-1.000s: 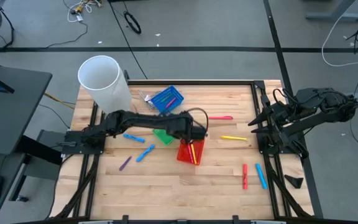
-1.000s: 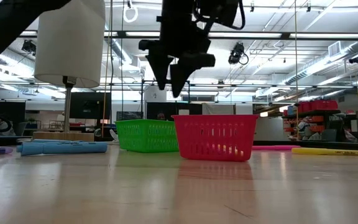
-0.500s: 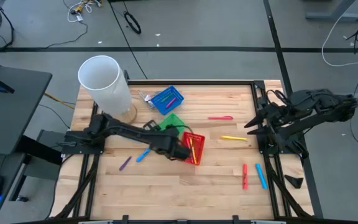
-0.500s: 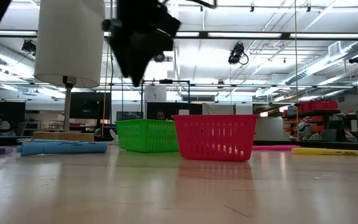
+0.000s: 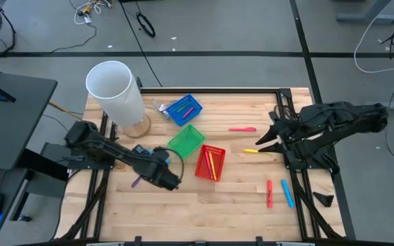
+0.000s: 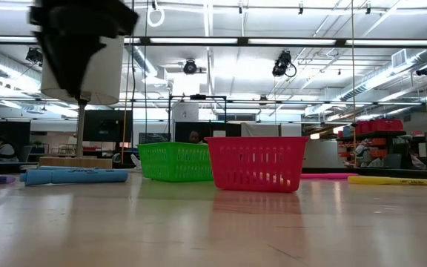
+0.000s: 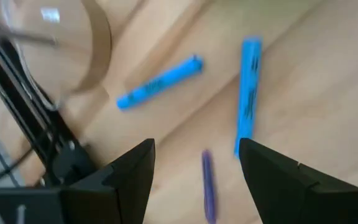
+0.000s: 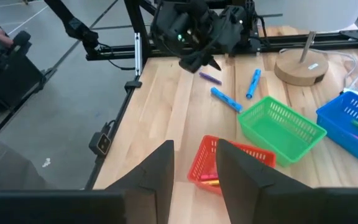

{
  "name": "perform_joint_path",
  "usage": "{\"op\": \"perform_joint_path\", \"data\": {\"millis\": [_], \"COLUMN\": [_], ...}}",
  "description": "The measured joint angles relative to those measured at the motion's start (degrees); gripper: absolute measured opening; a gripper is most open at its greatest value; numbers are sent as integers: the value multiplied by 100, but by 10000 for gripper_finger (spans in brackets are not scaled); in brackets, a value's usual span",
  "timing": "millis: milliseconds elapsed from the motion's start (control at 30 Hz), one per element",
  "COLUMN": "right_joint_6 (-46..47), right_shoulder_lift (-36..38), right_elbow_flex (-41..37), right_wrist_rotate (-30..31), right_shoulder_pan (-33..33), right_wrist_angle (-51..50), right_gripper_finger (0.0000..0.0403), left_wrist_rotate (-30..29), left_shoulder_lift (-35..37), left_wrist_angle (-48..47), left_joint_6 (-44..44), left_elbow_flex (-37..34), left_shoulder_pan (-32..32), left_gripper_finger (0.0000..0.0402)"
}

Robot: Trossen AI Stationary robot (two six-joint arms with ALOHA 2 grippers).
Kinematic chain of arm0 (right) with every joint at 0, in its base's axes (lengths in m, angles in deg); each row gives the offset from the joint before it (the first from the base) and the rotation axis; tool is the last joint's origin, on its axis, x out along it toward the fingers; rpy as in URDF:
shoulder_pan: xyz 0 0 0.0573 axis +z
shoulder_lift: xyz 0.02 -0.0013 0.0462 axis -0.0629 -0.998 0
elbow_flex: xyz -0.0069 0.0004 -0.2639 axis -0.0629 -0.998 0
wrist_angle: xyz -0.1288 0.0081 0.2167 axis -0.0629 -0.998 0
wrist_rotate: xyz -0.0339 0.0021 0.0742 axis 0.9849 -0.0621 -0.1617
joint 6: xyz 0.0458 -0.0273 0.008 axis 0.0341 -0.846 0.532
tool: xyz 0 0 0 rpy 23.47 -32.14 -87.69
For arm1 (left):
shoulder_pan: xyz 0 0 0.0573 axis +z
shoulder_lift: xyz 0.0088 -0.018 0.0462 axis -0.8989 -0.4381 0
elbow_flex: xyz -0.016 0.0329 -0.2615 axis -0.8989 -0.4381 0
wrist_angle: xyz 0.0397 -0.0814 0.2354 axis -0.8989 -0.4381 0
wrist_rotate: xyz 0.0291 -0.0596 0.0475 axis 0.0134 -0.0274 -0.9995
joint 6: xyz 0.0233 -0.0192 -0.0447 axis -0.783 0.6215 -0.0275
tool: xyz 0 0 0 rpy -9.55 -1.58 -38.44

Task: Pick & Place Markers
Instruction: Put the small purple pen into the blue bin

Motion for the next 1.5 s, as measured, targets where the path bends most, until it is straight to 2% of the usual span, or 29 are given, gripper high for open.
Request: {"op": "perform_joint_path", "data": {"millis": [233, 500, 700, 833, 1067, 1267, 1500], "right_joint_6": [162, 470, 577, 577, 577, 576, 637], "right_shoulder_lift": [-234, -318, -316, -316, -316, -318, -320], "right_elbow_flex": [0, 0, 0, 0, 0, 0, 0], "right_wrist_rotate": [-1, -2, -2, -2, -2, -2, -1], "right_shoulder_pan": [-1, -1, 1, 0, -1, 0, 0], "right_wrist_angle": [165, 218, 384, 403, 417, 423, 425], "right_gripper_finger": [121, 121, 121, 121, 121, 121, 121], "left_wrist_rotate": [529, 1295, 1469, 1467, 1455, 1172, 1106], "left_shoulder_lift": [1015, 2027, 2570, 2681, 2679, 2515, 2497], "left_wrist_angle": [534, 1291, 2309, 2522, 2499, 2569, 3203], "left_joint_6": [866, 1340, 1596, 1800, 1786, 1711, 1941], "left_elbow_flex": [-1112, -2206, -2999, -3238, -3240, -3275, -3936], "left_shoulder_pan": [-488, -886, -1015, -1010, -969, -936, -893], "left_gripper_finger": [238, 238, 238, 238, 238, 238, 238]}}
